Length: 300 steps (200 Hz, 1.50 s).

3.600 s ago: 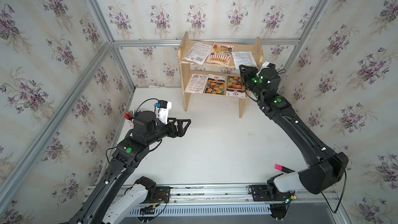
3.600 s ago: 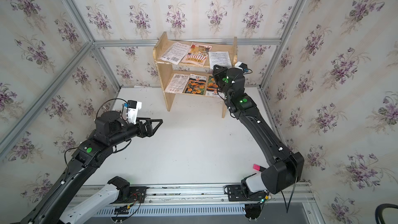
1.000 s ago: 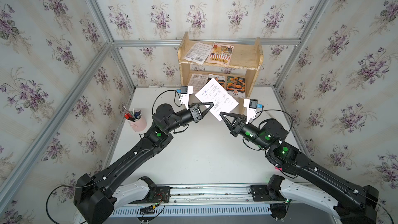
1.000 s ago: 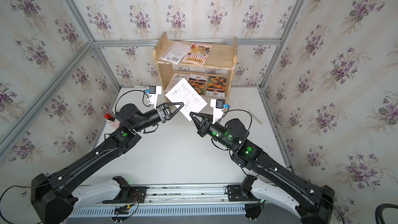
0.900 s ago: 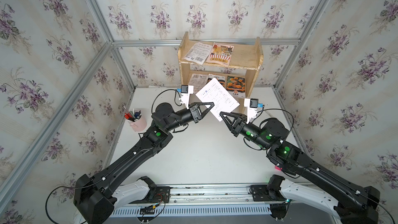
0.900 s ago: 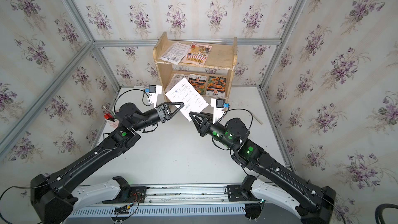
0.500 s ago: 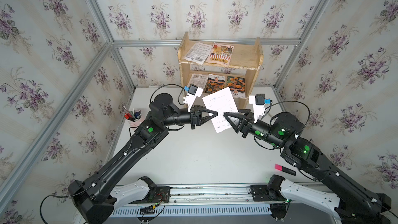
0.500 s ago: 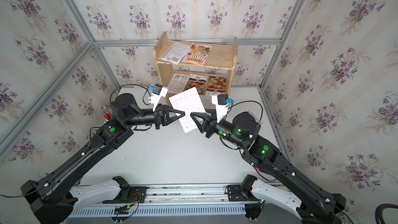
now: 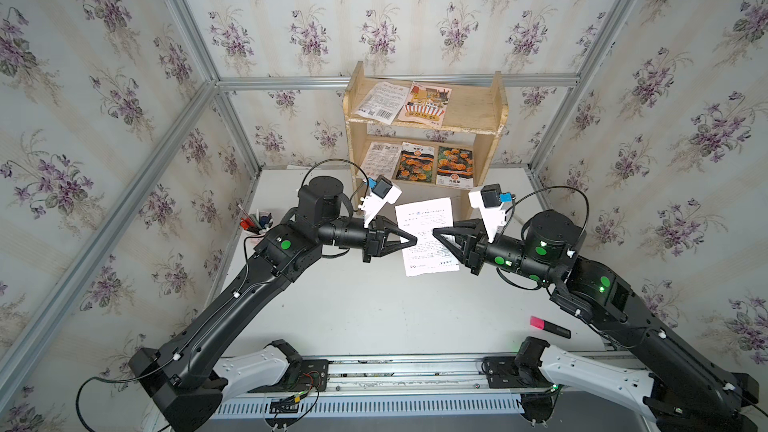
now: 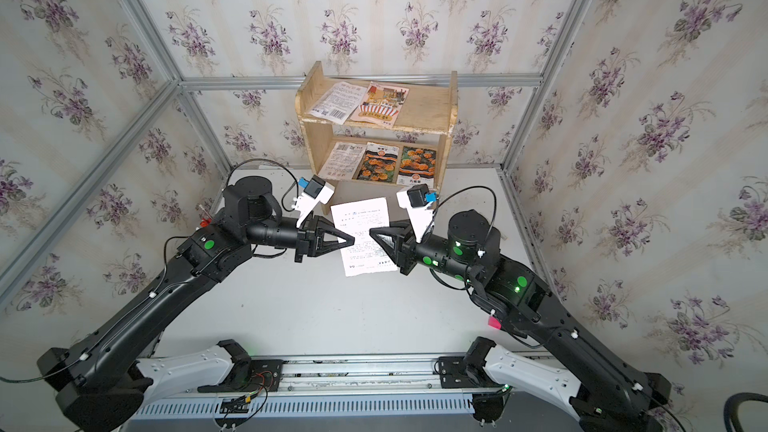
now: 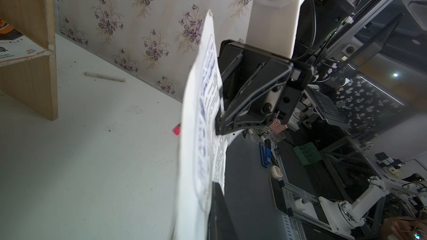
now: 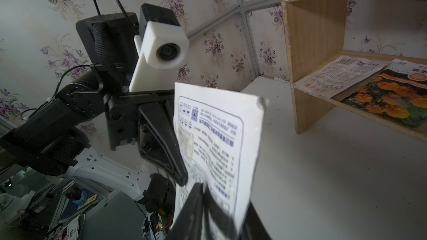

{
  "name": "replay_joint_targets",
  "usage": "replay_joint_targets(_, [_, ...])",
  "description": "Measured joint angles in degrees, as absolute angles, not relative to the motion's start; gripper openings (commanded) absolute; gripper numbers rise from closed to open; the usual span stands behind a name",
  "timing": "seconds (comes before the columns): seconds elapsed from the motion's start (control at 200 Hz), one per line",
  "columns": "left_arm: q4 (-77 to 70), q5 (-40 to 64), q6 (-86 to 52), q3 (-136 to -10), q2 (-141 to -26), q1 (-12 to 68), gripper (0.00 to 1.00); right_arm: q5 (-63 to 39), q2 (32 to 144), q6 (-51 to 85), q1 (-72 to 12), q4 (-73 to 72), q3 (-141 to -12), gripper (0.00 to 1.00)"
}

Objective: Take the seed bag off the shelf
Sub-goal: Pick up the seed packet from the shelf, then place the seed packet at the center of the board.

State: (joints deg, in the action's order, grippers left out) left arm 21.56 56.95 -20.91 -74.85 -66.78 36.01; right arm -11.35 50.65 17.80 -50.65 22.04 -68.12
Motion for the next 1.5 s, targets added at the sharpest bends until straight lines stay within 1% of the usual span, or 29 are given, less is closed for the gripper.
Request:
replay_joint_targets(0.07, [21.8,56.8,-20.8,-74.9,-67.2,36.0,0.01,-11.4,50.7,17.8,-50.7,22.1,-67.8,0.00])
replay_joint_targets(0.115, [22.3,56.6,-20.6,-75.0,-67.3,36.0,0.04,-11.5,50.8,18.0,-50.7,22.1,-67.7,0.00])
replay_joint_targets(0.155, [22.5,56.2,-20.6,-75.2,-67.4,36.0,0.12,-11.5,51.1,18.0,-50.6,22.1,-67.7,0.00])
replay_joint_targets(0.21, [22.9,55.5,-20.4,-75.6,-67.6,36.0,0.17,-11.3,51.5,18.0,-50.6,22.0,-67.9,0.00])
replay_joint_targets(0.235, [23.0,55.1,-20.4,-75.8,-67.7,36.0,0.24,-11.4,51.6,18.0,-50.6,22.0,-67.8,0.00])
replay_joint_targets(0.275, [23.3,54.0,-20.4,-76.4,-67.9,35.9,0.40,-11.4,51.8,18.0,-50.6,22.0,-67.7,0.00])
replay_joint_targets(0.33, [24.3,52.1,-20.1,-77.3,-68.3,35.9,0.54,-11.3,51.8,18.0,-50.6,22.2,-67.4,0.00])
replay_joint_targets(0.36, [25.1,51.1,-20.0,-77.9,-68.6,35.8,0.67,-11.0,51.8,18.0,-50.6,22.2,-67.2,0.00])
replay_joint_targets(0.465, [27.3,47.9,-19.5,-78.8,-69.0,35.3,0.96,-10.2,51.6,18.2,-49.7,22.2,-65.9,0.00])
replay_joint_targets(0.485, [27.7,47.4,-19.4,-78.8,-69.0,35.2,1.00,-10.0,51.4,18.3,-49.3,22.2,-65.5,0.00])
replay_joint_targets(0.565, [29.5,45.6,-19.2,-78.7,-69.0,35.0,1.00,-11.0,51.0,18.6,-46.5,22.3,-63.7,0.00])
replay_joint_targets(0.769, [32.6,41.1,-18.6,-77.1,-66.9,34.9,0.99,-17.9,50.3,19.6,-34.6,21.2,-57.1,0.00])
replay_joint_targets(0.914, [34.6,37.7,-18.0,-75.4,-63.8,34.9,1.00,-23.3,51.8,19.9,-28.9,18.9,-53.1,0.00])
replay_joint_targets(0.974, [35.2,36.4,-17.5,-74.3,-61.9,34.9,1.00,-24.0,53.0,20.8,-26.9,18.1,-51.6,0.00])
replay_joint_targets(1.279, [36.6,29.9,-16.1,-69.2,-51.8,34.9,1.00,-29.0,61.1,21.6,-19.4,15.0,-47.0,0.00])
replay_joint_targets(1.499, [37.6,28.5,-15.6,-67.1,-49.6,34.9,1.00,-30.7,69.5,21.1,-16.3,14.0,-47.4,0.00])
